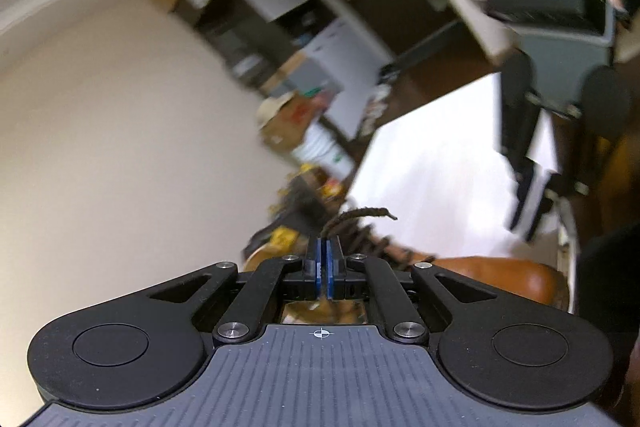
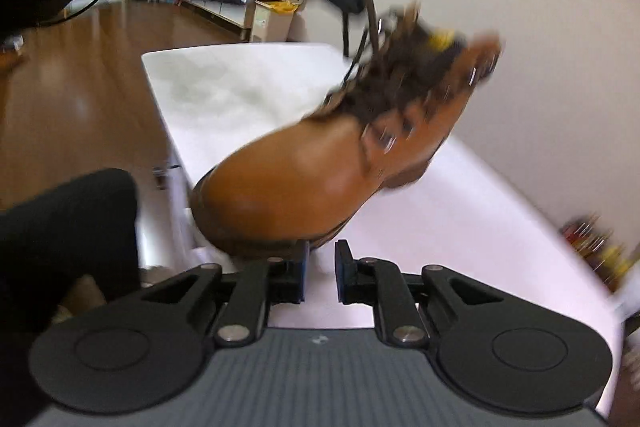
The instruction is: Lace up shoes with both hands
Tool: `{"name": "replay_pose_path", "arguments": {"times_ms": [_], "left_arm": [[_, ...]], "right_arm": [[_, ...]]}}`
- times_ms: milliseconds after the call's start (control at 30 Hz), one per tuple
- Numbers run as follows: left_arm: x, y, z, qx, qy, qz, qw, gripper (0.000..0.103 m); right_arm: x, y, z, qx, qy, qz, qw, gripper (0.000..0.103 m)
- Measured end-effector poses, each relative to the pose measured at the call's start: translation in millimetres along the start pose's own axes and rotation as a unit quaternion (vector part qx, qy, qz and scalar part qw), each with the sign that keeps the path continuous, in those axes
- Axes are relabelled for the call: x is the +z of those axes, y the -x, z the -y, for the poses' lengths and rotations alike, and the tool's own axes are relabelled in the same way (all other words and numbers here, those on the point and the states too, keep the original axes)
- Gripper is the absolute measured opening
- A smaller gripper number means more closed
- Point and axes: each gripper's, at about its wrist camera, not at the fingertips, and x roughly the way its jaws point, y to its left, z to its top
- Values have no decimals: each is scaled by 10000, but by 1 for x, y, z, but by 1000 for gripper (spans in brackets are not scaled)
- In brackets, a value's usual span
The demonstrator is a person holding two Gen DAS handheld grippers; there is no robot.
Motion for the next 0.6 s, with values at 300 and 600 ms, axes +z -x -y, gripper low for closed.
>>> {"name": "replay_pose_path", "arguments": {"times_ms": [300, 600], "left_arm": [[17, 15, -11, 523, 465, -265, 9972, 3], [23, 0, -5, 1217, 770, -470, 9885, 3]], "right_arm": [[11, -37, -18, 712, -606, 589, 9939, 10], [53, -101, -23, 813, -1173, 1320, 9809, 10]]}}
